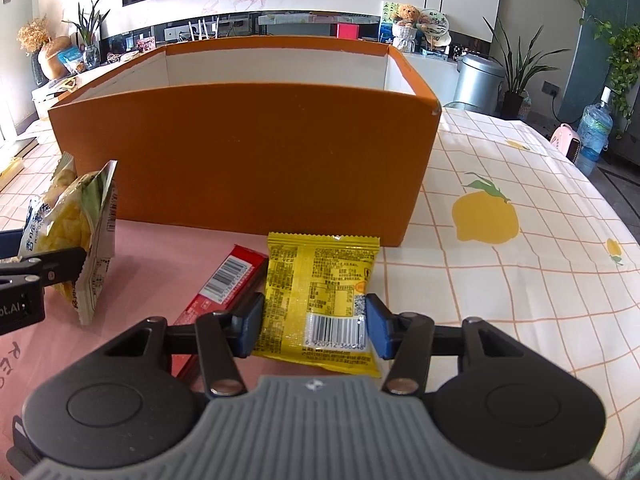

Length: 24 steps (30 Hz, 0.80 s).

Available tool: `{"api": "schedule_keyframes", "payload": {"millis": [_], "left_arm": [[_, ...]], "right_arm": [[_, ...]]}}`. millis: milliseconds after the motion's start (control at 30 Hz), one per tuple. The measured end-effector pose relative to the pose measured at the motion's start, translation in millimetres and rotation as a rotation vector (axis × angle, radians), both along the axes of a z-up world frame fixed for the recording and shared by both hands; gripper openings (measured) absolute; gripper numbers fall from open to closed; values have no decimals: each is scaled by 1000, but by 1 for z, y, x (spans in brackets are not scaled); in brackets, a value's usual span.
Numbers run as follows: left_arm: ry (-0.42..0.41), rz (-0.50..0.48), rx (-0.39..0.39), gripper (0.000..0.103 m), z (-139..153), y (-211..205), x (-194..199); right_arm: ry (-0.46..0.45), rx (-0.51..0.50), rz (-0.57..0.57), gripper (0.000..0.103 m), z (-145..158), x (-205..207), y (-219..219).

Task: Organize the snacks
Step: 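Lift both held snacks and carry them over the orange box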

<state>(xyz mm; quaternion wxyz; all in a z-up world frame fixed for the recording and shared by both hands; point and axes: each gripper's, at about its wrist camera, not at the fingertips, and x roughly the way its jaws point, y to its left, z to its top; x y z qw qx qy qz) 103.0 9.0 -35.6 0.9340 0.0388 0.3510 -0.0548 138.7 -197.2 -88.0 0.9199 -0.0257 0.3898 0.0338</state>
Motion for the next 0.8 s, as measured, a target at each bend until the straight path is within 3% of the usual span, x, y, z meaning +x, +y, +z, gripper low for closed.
{"api": "schedule_keyframes", "payload": {"millis": [367,800], "left_arm": [[-10,-3,-9,62,26,1,-22],[-93,-23,-52,62,76,-7,-30]], "right_arm": [[-46,19,38,51,29,-37,1],[-137,62,77,51,85,-64,2]]}}
